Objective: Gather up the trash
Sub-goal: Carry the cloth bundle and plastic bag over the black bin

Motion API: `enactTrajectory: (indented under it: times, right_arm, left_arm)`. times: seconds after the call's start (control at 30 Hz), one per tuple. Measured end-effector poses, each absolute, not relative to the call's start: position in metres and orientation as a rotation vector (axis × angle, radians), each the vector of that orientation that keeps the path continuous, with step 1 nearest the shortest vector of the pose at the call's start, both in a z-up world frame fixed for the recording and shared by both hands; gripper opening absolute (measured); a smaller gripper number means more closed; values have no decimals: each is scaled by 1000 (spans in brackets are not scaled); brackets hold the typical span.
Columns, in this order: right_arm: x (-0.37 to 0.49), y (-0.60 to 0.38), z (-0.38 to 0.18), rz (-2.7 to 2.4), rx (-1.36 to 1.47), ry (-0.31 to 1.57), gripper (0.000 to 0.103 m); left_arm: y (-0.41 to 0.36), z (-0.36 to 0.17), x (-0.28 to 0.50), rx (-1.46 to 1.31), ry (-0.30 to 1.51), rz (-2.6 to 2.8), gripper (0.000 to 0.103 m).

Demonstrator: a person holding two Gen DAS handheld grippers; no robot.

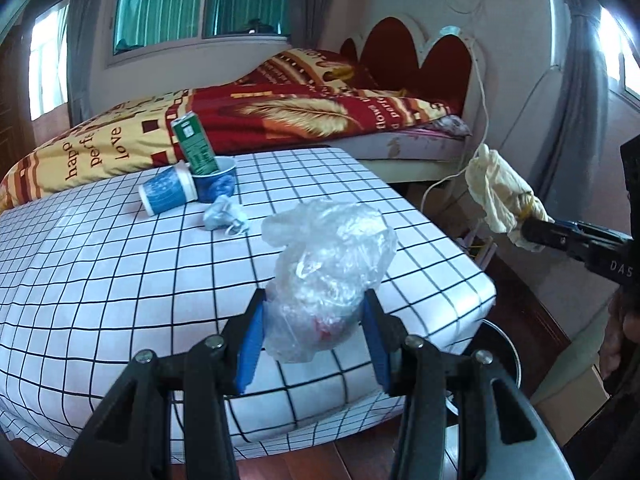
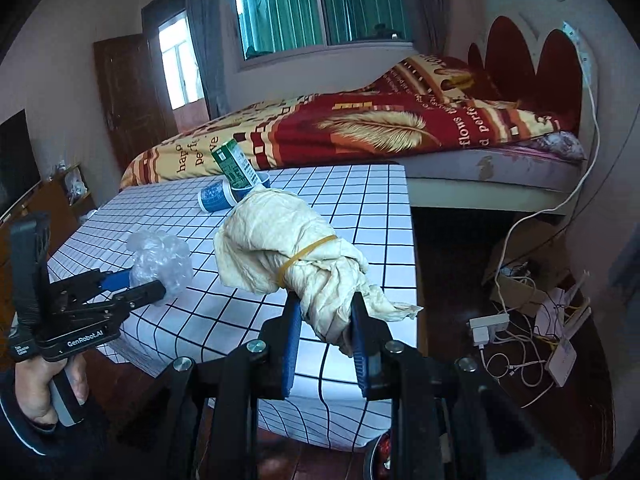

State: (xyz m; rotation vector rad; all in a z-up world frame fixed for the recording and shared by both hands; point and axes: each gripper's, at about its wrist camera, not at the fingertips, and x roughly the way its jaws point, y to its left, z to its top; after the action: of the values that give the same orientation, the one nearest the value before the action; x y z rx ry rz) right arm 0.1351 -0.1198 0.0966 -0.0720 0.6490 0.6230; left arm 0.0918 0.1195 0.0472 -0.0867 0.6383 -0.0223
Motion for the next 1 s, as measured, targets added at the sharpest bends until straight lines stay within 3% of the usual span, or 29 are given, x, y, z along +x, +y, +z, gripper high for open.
enactTrajectory:
  times: [0.33,1.0]
  right_arm:
    - [99,-153,110,589,-65,600,25]
    - [83,-236,81,422,19,656,25]
  left_arm:
    - [94,55,78,-68,622,-63,48]
    - [36,40,79,-33,664,-180,47]
